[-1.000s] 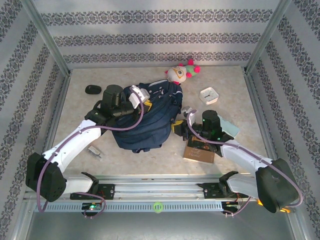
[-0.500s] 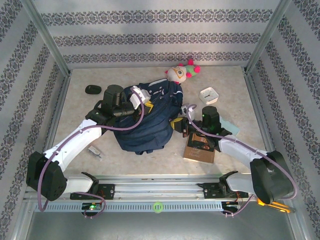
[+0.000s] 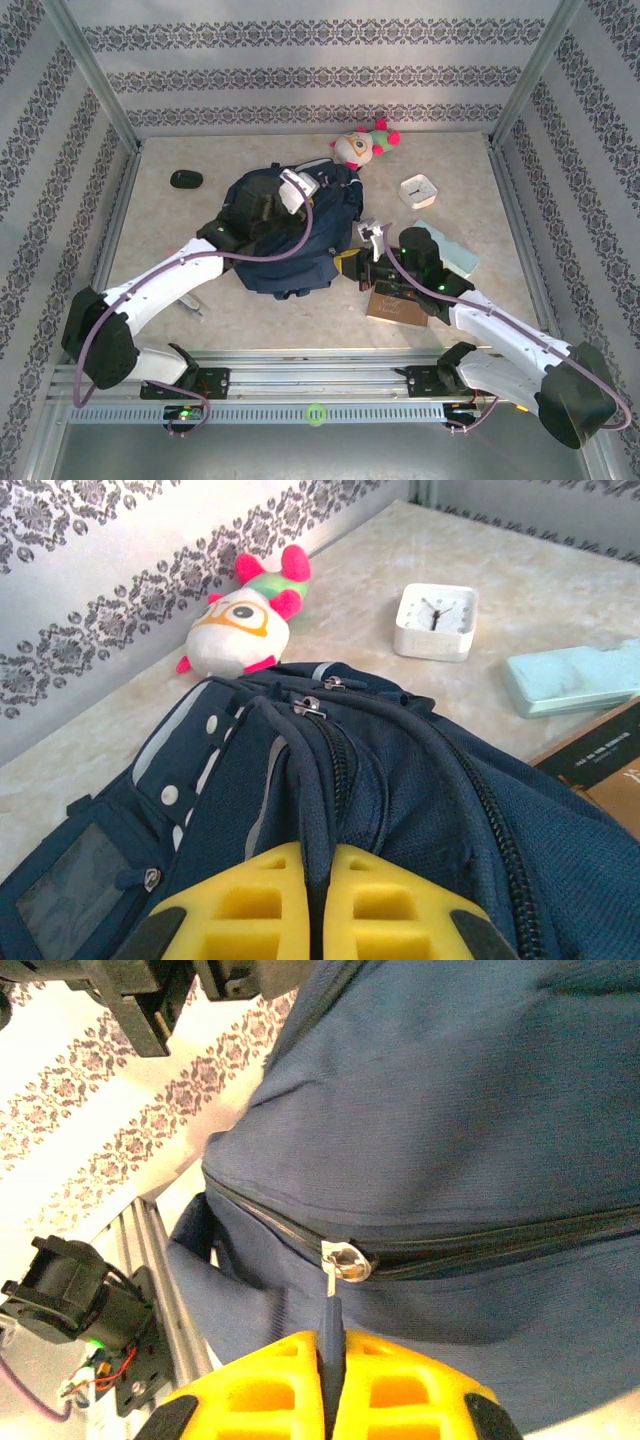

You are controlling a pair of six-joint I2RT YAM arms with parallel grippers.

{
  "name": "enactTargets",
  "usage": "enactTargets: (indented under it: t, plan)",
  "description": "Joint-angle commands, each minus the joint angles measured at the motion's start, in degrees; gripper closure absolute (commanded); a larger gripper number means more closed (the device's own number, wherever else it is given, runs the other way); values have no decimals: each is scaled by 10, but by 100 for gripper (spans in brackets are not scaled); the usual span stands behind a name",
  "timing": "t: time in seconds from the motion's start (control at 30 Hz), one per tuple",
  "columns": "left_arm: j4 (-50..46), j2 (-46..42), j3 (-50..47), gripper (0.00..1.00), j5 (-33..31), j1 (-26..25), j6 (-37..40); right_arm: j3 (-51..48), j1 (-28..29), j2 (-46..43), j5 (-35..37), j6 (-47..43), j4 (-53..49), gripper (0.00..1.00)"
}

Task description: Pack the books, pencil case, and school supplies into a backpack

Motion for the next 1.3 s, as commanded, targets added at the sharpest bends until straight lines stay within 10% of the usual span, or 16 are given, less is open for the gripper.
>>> enactTargets:
  t: [0.0,0.23,0.4,0.67,0.83,1.0,1.27]
  plan:
    - [29,16,28,100,-150,-26,-52,11,34,-22,35,53,-46,100]
    - [-3,77,72,100,-217,-76,-170,4,97,-31,134,147,-64,100]
    - [28,105,81,88,-149,-92,-215,-13,56,-31,128,227,-90,100]
    - [-60,26,37,36,116,-12,-71,-26,-75,-28,13,189,-121,100]
    - [-194,-14,9,26,354,91,120,-31,-110,-24,-23,167,-134,100]
    - [-219,12,-25,24,329,97,288,-32,-114,-19,-36,159,-136,100]
    - [-148,86,-23,0,328,95,289,-35,-119,-28,-37,158,-142,100]
